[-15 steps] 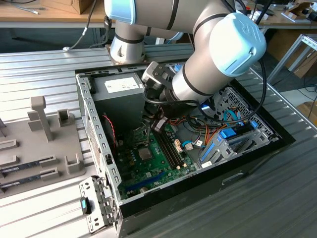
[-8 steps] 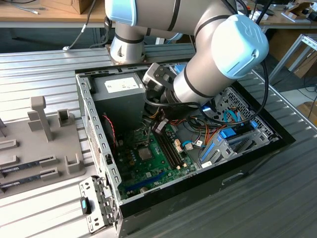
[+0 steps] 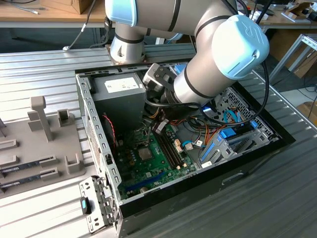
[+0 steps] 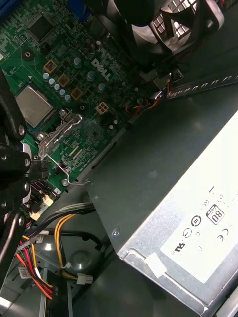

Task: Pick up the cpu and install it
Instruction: 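Close the cpu cover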

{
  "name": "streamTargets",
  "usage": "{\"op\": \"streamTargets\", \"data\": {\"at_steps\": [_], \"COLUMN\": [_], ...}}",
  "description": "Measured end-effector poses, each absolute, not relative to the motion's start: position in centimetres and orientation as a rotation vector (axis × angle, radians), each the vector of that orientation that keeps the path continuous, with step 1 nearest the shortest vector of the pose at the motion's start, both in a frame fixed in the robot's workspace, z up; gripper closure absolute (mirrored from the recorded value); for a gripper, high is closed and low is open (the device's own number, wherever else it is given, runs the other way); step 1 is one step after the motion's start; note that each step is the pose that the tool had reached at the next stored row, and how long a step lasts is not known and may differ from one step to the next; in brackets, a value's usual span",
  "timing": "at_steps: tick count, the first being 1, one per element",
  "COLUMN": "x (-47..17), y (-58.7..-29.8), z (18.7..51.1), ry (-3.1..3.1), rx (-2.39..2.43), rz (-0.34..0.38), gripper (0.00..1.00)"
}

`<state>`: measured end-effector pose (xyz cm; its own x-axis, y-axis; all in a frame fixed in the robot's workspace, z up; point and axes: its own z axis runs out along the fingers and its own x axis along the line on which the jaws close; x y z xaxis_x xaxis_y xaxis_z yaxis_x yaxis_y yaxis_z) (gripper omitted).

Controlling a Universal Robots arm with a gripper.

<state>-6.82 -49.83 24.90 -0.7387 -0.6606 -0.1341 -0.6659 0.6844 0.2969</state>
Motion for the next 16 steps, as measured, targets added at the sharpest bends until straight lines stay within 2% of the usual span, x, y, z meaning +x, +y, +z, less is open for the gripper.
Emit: {"op": "streamTargets", "data": {"at_steps": [16], "x": [-6.82], "y": [-50.35], "z": [24.9], "ry": [2.878], "rx": [-1.132], "rz": [0.493], "gripper": [0.89]}}
